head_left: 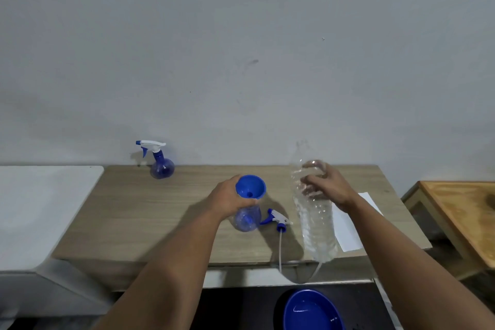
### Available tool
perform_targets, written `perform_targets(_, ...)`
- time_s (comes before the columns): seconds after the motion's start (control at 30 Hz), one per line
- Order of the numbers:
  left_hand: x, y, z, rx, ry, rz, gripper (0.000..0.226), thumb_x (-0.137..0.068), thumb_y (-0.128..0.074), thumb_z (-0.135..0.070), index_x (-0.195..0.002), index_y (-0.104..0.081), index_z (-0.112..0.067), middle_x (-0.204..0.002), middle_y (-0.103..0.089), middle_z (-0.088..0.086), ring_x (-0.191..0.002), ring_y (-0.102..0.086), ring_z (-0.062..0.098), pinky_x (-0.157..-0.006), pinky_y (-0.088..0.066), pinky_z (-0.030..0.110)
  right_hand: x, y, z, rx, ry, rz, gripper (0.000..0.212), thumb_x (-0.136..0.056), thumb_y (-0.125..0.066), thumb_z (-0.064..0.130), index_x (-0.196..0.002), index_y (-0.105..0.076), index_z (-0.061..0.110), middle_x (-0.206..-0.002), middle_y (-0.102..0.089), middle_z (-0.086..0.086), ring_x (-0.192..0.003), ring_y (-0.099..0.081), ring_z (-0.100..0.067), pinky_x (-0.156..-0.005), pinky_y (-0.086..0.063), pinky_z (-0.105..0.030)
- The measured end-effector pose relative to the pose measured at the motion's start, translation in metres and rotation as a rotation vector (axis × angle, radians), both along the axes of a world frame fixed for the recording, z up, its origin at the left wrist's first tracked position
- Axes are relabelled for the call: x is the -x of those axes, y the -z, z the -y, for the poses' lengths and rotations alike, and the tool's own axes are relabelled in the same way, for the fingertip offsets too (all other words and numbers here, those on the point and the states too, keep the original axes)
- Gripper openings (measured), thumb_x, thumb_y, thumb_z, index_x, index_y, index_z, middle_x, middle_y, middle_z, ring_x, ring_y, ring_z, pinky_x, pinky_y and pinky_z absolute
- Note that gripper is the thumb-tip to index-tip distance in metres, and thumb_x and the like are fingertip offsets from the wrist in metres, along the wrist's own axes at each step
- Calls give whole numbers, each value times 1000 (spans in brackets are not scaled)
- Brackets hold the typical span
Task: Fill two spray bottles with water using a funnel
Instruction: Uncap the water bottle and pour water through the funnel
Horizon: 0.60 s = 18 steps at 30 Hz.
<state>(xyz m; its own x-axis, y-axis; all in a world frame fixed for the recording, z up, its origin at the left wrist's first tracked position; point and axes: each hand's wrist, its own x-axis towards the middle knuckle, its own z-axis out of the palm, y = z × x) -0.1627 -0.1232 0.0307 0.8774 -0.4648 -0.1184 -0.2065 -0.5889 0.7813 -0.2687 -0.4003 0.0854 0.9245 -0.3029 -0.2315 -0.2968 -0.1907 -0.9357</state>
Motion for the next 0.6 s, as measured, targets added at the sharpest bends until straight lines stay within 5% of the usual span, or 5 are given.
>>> perform_targets(0.13, -2, 3, 0, 7, 0, 3, 63, -58, -86, -55, -115, -61, -48, -98, -71, -22, -92, -67, 2, -87, -59, 37, -22, 0, 23, 71, 198, 166, 43, -87, -83, 10, -123, -62, 22, -97, -77, -25, -78, -71, -28, -78, -60, -43)
perform_targets(0.3, -6, 3, 2, 16, 6, 1, 55, -60, -87, -50, -109, -63, -48, -95, -73, -20, -89, -69, 3, -86, -59, 39, -49, 14, 24, 141, 400, 277, 52, -85, -82, 24, -128, -54, 32, -99, -77, -3, -90, -72, -15, -78, -54, -29)
perform_targets(0.6, -7, 15, 7, -10, -21, -1, 67, -57, -86, -59, -118, -59, -48, -102, -72, -19, -93, -69, 5, -87, -59, 40, -81, 71, 12, 92, 519, 294, 63, -84, -83, 26, -135, -47, 31, -116, -72, -3, -105, -71, -18, -96, -57, -36)
